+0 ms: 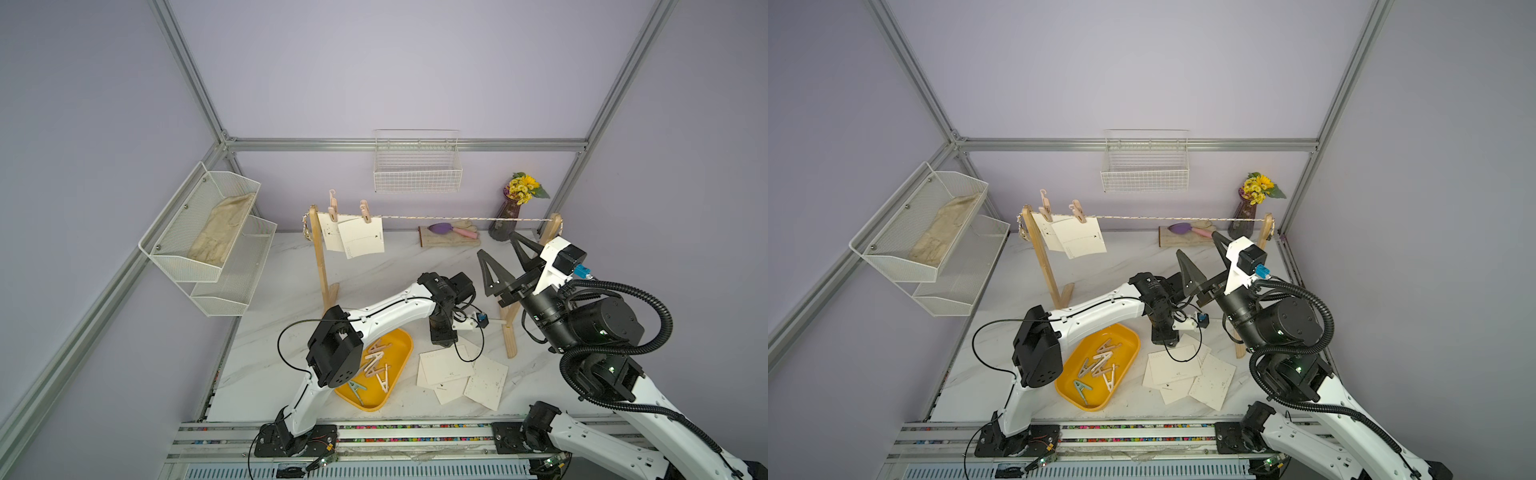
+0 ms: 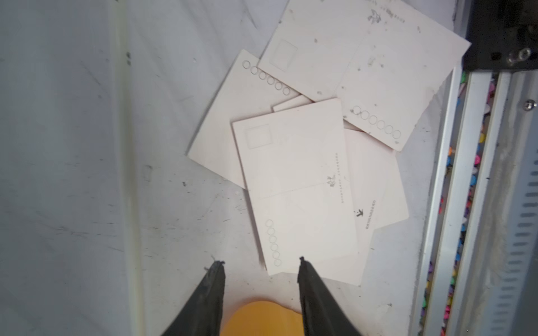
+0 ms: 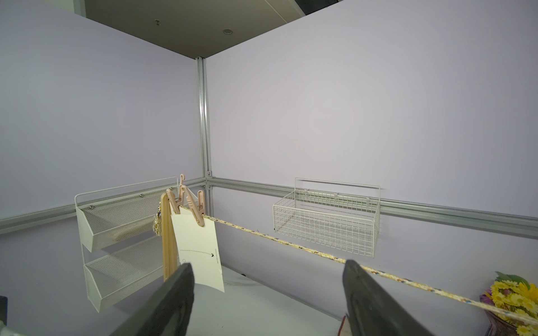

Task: Remove the postcards from the strings
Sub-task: Place the postcard on the postcard, then pinch the postcard on the clothesline.

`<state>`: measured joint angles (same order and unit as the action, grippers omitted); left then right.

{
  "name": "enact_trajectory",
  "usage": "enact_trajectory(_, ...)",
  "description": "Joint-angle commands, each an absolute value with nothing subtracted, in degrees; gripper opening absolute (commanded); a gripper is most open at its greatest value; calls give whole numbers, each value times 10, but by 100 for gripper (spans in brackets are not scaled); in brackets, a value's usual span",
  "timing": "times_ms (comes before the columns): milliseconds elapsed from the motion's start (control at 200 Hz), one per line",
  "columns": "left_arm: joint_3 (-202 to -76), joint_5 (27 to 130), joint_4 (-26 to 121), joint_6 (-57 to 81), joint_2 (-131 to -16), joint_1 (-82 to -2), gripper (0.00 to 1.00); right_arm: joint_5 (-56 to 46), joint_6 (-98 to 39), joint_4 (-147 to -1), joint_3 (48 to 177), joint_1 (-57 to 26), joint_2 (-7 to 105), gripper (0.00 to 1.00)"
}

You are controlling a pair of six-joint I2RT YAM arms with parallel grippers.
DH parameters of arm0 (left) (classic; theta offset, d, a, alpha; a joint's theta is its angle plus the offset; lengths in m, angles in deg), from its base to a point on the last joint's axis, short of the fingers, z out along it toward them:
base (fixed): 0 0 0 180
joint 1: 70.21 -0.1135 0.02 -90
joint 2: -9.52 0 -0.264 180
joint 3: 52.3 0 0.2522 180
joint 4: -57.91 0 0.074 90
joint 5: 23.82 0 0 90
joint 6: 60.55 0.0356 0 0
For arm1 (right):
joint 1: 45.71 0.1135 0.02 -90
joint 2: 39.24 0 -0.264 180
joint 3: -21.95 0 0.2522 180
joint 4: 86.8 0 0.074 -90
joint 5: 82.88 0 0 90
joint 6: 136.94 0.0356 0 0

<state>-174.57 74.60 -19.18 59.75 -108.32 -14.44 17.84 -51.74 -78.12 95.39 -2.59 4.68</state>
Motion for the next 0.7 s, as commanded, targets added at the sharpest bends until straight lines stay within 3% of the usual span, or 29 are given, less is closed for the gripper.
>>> enact_trajectory(0,-1672,705,-47,574,-947,-159,51,171,-506,-748,974,-27,57,82)
enact_trajectory(125,-1540,687,147,556,-807,-166,62,166,-492,-725,1011,-27,78,85)
enact_trajectory(240,-1432,739,290,561,-683,-179,74,133,-477,-705,1051,-27,106,85)
enact_trajectory(445,-1349,730,352,538,-548,-200,81,81,-464,-704,1088,-28,159,85)
enact_trajectory(695,-1257,604,386,513,-415,-215,88,19,-458,-711,1149,-28,232,85)
